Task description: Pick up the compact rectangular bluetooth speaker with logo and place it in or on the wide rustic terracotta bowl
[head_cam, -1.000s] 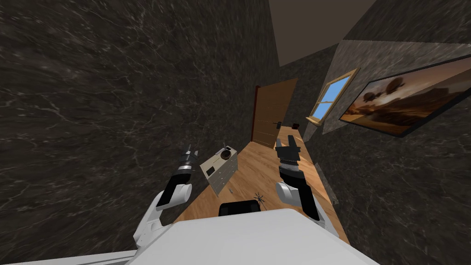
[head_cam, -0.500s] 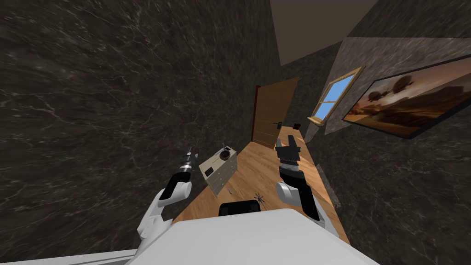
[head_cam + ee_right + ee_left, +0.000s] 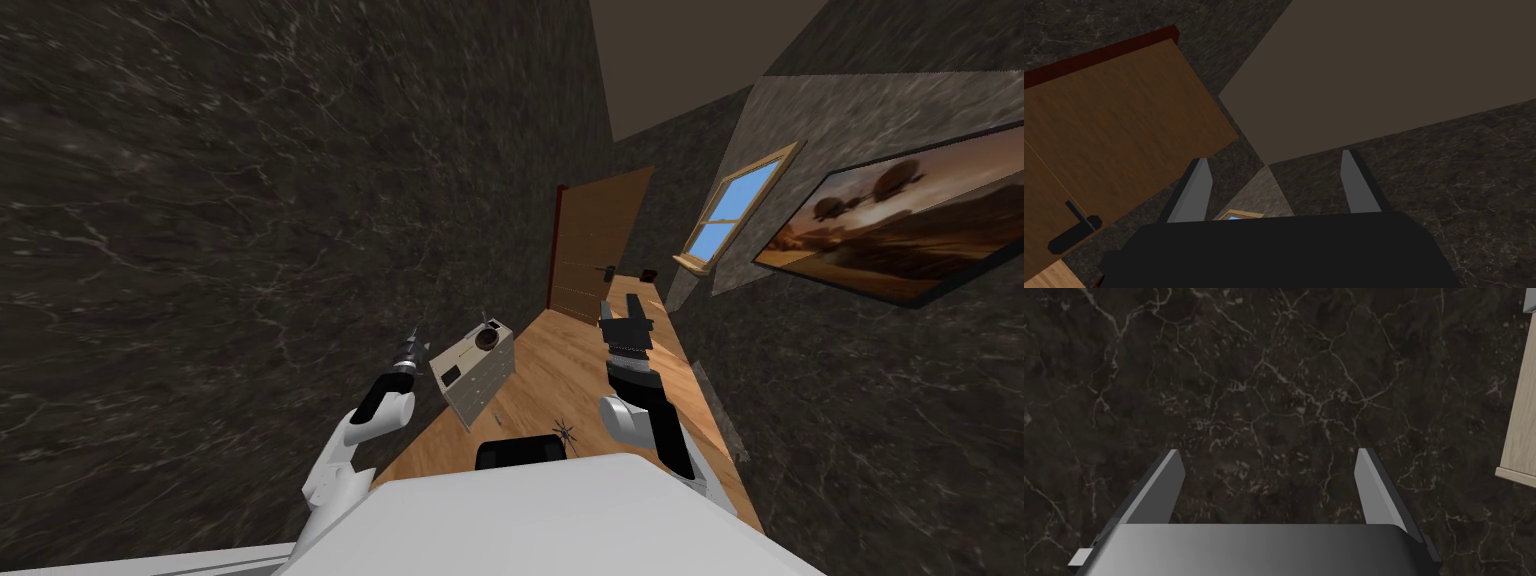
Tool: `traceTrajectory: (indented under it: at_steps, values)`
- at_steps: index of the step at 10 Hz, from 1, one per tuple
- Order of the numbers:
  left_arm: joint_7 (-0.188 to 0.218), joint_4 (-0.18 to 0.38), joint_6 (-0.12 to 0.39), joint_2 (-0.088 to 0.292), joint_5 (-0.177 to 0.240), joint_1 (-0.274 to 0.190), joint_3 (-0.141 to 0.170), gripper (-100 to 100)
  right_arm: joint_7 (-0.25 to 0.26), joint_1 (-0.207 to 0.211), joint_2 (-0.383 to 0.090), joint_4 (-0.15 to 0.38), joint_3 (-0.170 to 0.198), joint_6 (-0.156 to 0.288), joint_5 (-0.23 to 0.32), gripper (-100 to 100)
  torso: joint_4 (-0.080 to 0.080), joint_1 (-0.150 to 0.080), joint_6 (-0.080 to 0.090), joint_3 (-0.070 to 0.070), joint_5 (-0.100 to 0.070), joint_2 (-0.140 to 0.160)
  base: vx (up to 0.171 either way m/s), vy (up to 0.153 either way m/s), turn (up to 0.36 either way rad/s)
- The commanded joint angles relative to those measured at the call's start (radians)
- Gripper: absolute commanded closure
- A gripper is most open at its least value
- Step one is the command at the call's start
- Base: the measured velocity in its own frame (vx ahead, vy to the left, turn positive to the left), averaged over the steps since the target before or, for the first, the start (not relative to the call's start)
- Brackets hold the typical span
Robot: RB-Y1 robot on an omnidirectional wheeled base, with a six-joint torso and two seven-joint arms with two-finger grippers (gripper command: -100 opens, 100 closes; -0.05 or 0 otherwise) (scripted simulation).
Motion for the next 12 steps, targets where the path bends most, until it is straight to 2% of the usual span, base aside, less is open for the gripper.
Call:
traceTrajectory:
  at_steps: [1,2,3,4,5,6,7,8,9,10,12]
  values:
    - [0.004,0.035,0.044,0.003,0.005,-0.018,0.007,-100,0.000,0.000,0.000,0.000,0.000,0.000,0.000,0,0.000,0.000,0.000,0.000,0.000,0.000,0.033,-0.049,0.022]
    - [0.011,0.074,0.075,0.008,0.018,-0.036,0.018,-100,0.000,0.000,0.000,0.000,0.000,0.000,0.000,0,0.000,0.000,0.000,0.000,0.000,0.000,0.039,-0.052,0.027]
    - [0.011,0.074,0.099,0.008,0.018,-0.036,0.018,-100,0.000,0.000,0.000,0.000,0.000,0.000,0.000,0,0.000,0.000,0.000,0.000,0.000,0.000,0.031,-0.037,0.018]
    - [0.018,0.114,0.125,0.014,0.031,-0.054,0.029,-100,0.000,0.000,0.000,0.000,0.000,0.000,0.000,0,0.000,0.001,0.000,0.000,0.000,0.000,0.025,-0.026,0.024]
    - [0.018,0.114,0.154,0.014,0.031,-0.054,0.029,-100,0.000,0.000,0.000,0.000,0.000,0.000,0.000,0,0.000,0.002,0.000,0.000,0.000,0.001,0.029,-0.024,0.011]
    - [0.018,0.114,0.161,0.014,0.031,-0.054,0.029,-100,0.000,0.000,0.000,0.000,0.000,0.000,0.000,0,0.000,0.002,0.000,0.000,0.000,0.001,0.025,-0.016,0.001]
    - [0.023,0.154,0.199,0.020,0.043,-0.071,0.038,-100,0.000,0.000,0.000,0.000,0.000,0.000,0.000,0,0.000,0.002,0.000,0.001,0.000,0.001,0.039,-0.031,0.029]
    - [0.023,0.154,0.219,0.020,0.043,-0.071,0.038,-100,0.000,0.000,0.000,0.000,0.000,0.000,0.000,0,0.000,0.002,0.000,0.000,0.000,0.000,0.041,-0.032,0.020]
    - [0.028,0.195,0.246,0.026,0.055,-0.089,0.047,-100,0.000,0.000,0.000,0.000,0.000,0.000,0.000,0,0.000,0.001,0.000,0.000,0.000,0.000,0.046,-0.037,0.027]
    - [0.028,0.195,0.278,0.026,0.055,-0.089,0.047,-100,0.000,0.000,0.000,0.000,0.000,0.000,0.000,0,0.000,0.001,0.000,0.000,0.000,0.000,0.043,-0.031,0.021]
    - [0.032,0.237,0.335,0.032,0.067,-0.106,0.054,-100,0.000,0.000,0.000,0.000,0.000,0.000,0.000,0,0.000,0.001,0.000,0.000,0.000,0.000,0.048,-0.028,0.017]
